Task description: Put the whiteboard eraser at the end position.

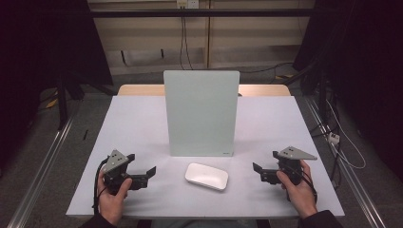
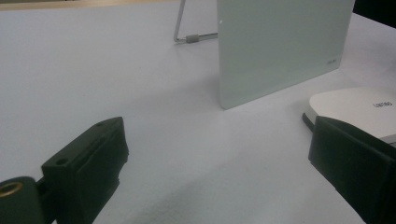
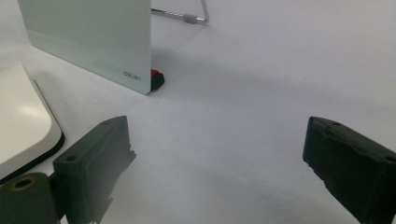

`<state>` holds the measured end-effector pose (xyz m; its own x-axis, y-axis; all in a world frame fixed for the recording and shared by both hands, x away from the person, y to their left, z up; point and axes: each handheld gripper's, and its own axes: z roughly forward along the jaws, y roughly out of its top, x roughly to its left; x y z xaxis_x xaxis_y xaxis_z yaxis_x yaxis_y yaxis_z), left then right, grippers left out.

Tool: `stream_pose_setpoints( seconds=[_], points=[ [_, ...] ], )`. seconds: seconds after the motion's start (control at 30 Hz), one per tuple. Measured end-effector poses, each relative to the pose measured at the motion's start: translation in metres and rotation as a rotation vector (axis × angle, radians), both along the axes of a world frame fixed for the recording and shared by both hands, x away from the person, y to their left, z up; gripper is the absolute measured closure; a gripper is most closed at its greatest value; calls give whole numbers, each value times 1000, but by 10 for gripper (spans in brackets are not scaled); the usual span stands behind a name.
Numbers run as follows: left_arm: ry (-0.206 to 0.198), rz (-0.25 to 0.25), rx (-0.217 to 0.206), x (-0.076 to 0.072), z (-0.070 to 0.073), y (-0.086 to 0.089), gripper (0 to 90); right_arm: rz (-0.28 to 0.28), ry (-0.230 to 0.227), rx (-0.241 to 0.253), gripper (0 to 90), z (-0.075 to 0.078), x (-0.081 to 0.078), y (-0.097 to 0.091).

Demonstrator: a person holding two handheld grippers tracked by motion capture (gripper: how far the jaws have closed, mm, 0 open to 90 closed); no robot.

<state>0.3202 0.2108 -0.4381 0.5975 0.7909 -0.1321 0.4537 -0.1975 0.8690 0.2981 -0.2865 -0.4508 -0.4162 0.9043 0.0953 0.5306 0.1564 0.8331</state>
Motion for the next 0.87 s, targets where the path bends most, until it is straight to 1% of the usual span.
stream_pose_setpoints(
  seconds=[0.07, 0.13, 0.17, 0.23, 0.27, 0.33, 0.37, 0.47, 0.5, 0.57, 0.7, 0.8, 0.87],
  points=[
    [0, 0, 3, 0, 0, 1, 43, -12, -6, 6, 73, 0, -2, -3],
    [1, 8, 1, 0, 0, 1, 43, -27, -1, 15, 73, 0, -5, -6],
    [0, 8, 0, 0, 0, 1, 43, -31, -5, 11, 73, -1, -6, -7],
    [-2, 3, -2, 0, 1, 1, 43, -39, 1, 17, 73, -2, -9, -9],
    [-4, 2, -4, 0, 1, 1, 43, -54, 4, 17, 73, -2, -10, -10],
    [-6, 4, -5, 0, 1, 2, 43, -59, 8, 23, 73, -2, -12, -13],
    [-6, 4, -7, 0, 1, 2, 43, -63, -1, 19, 73, -2, -13, -14],
    [-13, 9, -13, -1, 2, 2, 43, -77, -9, 1, 75, -5, -16, -16],
    [-12, 11, -11, -1, 2, 1, 43, -84, -6, -2, 76, -6, -16, -17],
    [-10, 4, -10, 0, 1, 1, 43, -94, 3, 9, 76, -6, -15, -18],
    [-10, -1, -9, 0, 2, 1, 43, -88, 0, 8, 76, -7, -15, -18],
    [-8, 9, -12, 0, 2, 2, 43, -78, -8, 5, 76, -7, -14, -17],
    [-8, 15, -22, 0, 3, 3, 43, -79, -14, -3, 76, -7, -14, -17]
  ],
)
